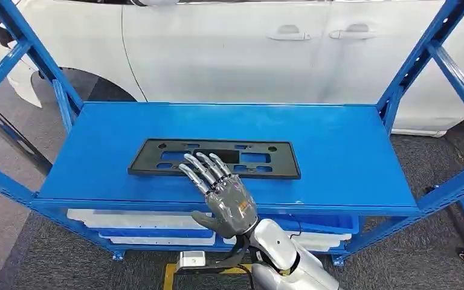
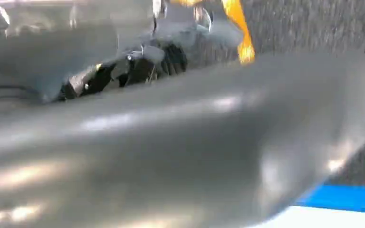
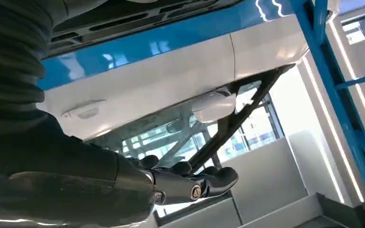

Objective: Take the parts from the cabinet and place them on the table.

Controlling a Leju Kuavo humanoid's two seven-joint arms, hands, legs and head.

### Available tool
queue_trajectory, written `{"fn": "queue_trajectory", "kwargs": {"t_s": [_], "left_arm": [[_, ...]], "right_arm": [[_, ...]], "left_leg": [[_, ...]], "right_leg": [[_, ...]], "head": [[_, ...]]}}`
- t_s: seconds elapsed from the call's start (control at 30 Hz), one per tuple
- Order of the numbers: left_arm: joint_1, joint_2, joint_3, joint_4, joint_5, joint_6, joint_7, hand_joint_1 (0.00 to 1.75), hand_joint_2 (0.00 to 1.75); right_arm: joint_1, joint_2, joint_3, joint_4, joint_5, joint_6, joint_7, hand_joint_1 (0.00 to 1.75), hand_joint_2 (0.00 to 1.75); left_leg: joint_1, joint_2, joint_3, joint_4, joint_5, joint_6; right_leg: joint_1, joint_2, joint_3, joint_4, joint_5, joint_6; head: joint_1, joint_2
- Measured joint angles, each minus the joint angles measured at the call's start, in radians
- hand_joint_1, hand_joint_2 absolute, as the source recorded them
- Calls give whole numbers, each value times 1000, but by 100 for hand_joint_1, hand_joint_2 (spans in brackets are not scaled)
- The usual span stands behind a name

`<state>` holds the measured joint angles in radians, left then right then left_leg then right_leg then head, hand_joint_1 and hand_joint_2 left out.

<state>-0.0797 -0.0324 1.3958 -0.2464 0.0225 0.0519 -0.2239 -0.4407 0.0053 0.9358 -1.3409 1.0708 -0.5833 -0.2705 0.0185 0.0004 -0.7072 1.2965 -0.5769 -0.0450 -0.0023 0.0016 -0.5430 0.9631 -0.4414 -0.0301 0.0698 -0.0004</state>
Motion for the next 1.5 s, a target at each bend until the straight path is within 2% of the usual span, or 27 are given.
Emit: {"fn": "queue_trajectory", "kwargs": {"t_s": [0.03,0.1,0.13,0.2,0.33,0.37,0.43,0.47,0.5,0.53,0.57,0.63,0.67,0.77,0.83,0.87,0.93,0.97,1.0,1.03,1.13,1.17,1.2,1.3,1.37,1.4,1.5], "left_arm": [[2,0,0,0,0,0,0,0,0],[3,0,0,0,0,0,0,0,0],[4,0,0,0,0,-1,0,0,0],[0,0,-1,0,-1,-4,-1,0,0],[-1,0,-4,0,0,-7,2,0,0],[-3,0,-6,0,0,-7,3,0,0],[-5,0,-10,0,0,-7,3,0,0],[-6,0,-10,0,0,-7,3,0,0],[-6,0,-11,0,0,-7,3,0,0],[-5,0,-12,0,0,-7,3,0,0],[-5,0,-12,0,0,-7,3,0,0],[-6,0,-13,0,0,-7,4,0,0],[-7,-4,-14,1,0,-7,4,0,0],[-8,-3,-15,1,0,-7,4,0,0],[-12,1,-16,1,0,-8,4,0,0],[-12,1,-16,1,0,-8,4,0,0],[-11,3,-16,1,0,-8,5,0,0],[-11,5,-16,1,0,-8,6,0,0],[-10,8,-16,1,0,-10,6,0,0],[-8,11,-17,1,0,-11,6,0,0],[-7,21,-19,1,0,-19,5,0,0],[-7,22,-19,1,0,-21,6,0,0],[-9,24,-21,1,0,-23,6,0,0],[-9,25,-26,1,0,-24,4,0,0],[-9,26,-27,1,0,-24,3,0,0],[-10,26,-29,1,0,-24,3,0,0],[-12,27,-34,1,0,-24,-1,0,0]], "right_arm": [[0,2,2,5,0,0,0,0,175],[-3,8,6,12,0,0,2,0,175],[-8,19,12,20,-3,3,5,0,175],[-24,36,26,35,-4,13,12,0,175],[-44,77,49,72,-5,30,23,0,175],[-53,90,56,84,-5,32,23,0,175],[-58,102,70,109,-5,36,25,0,175],[-57,105,75,118,-4,38,26,0,175],[-57,106,79,126,-4,40,28,0,175],[-57,109,82,132,-4,42,29,0,175],[-58,112,83,137,-4,43,29,0,175],[-65,120,86,145,-4,45,30,0,175],[-68,124,88,150,-4,47,31,0,175],[-73,153,97,184,18,64,52,0,175],[-75,173,100,214,28,64,61,0,175],[-81,182,104,231,32,64,63,0,175],[-89,199,112,271,34,61,72,0,175],[-89,204,112,292,34,60,75,0,175],[-89,205,112,311,34,59,78,0,175],[-89,206,112,330,34,58,82,0,175],[-94,213,112,370,34,47,91,0,175],[-97,215,112,387,34,44,92,0,175],[-100,218,112,401,34,42,92,0,175],[-100,223,112,427,34,37,91,0,175],[-101,230,111,447,35,28,91,0,175],[-104,232,111,457,38,22,91,0,175],[-106,240,111,506,60,1,94,0,175]], "left_leg": [[2,0,12,-45,44,-3],[9,3,82,-219,153,-7],[12,6,111,-289,171,-8],[3,-1,114,-294,157,18],[6,-2,128,-302,148,45],[7,0,131,-302,144,51],[5,0,134,-302,138,57],[4,-2,136,-302,134,57],[3,-4,142,-302,130,57],[3,-5,151,-302,124,55],[2,-6,161,-302,118,54],[-1,-7,179,-303,107,49],[-5,-7,182,-301,99,42],[1,-3,184,-310,93,24],[1,-2,190,-303,86,17],[0,-2,173,-263,64,13],[3,-2,84,-103,-9,4],[3,-2,37,-27,-28,0],[4,-2,7,11,-26,-4],[5,-2,4,-7,5,-5],[9,0,90,-243,164,-8],[7,1,112,-281,158,-6],[3,-3,114,-292,154,11],[2,-3,110,-288,149,23],[6,-2,115,-296,150,38],[6,-2,117,-296,147,44],[4,-1,118,-295,142,52]], "right_leg": [[-2,2,8,2,-8,2],[-5,5,27,11,-27,10],[-4,5,31,14,-38,17],[2,10,27,21,-44,28],[-4,7,31,40,-67,49],[-4,5,0,99,-96,51],[-5,4,-103,277,-164,57],[-5,4,-150,349,-177,57],[-5,4,-175,369,-163,55],[-4,4,-171,335,-122,52],[-3,4,-145,265,-69,46],[6,4,-74,80,33,24],[11,3,-57,45,22,14],[16,4,-59,38,16,11],[1,3,-40,13,24,8],[0,3,-32,9,21,1],[1,2,-26,9,13,-4],[1,2,-23,10,9,-5],[1,2,-18,10,4,-4],[1,2,-11,11,-2,-3],[-2,6,13,21,-28,6],[3,6,15,27,-36,14],[7,8,11,32,-41,20],[6,8,11,28,-42,24],[3,7,12,36,-55,37],[2,4,-3,72,-76,42],[-2,4,-136,316,-176,49]], "head": [[0,0],[0,0],[1,0],[0,0],[0,0],[5,0],[4,0],[5,0],[5,0],[6,0],[8,0],[11,0],[10,0],[10,0],[9,0],[5,0],[-5,0],[-4,0],[-5,0],[-5,0],[-5,0],[-6,0],[-9,0],[-9,0],[-10,0],[-6,0],[-5,0]]}}
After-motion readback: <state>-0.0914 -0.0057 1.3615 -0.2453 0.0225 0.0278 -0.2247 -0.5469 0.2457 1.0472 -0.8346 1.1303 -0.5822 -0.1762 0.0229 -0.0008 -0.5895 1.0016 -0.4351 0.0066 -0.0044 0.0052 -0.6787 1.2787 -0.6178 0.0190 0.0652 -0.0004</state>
